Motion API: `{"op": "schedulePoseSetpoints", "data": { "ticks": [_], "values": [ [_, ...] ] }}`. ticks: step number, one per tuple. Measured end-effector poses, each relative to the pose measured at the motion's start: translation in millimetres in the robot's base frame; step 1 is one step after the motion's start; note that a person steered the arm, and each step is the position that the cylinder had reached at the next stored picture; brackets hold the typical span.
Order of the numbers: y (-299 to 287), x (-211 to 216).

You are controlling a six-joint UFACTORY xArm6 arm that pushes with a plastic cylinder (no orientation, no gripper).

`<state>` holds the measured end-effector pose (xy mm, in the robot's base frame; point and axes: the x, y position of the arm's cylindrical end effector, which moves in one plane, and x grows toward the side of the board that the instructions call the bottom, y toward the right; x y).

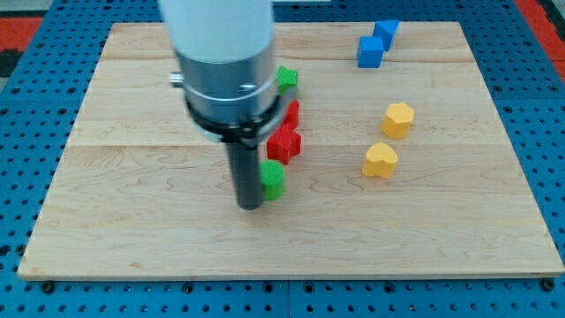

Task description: Nudge the blue triangle down a bit

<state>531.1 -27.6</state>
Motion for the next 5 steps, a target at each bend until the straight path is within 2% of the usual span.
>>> {"op": "schedulePoseSetpoints", "data": {
  "ticks": [1,2,3,4,5],
  "values": [
    [23,9],
    [58,42],
    [159,47],
    [236,47],
    [261,17]
  ]
}}
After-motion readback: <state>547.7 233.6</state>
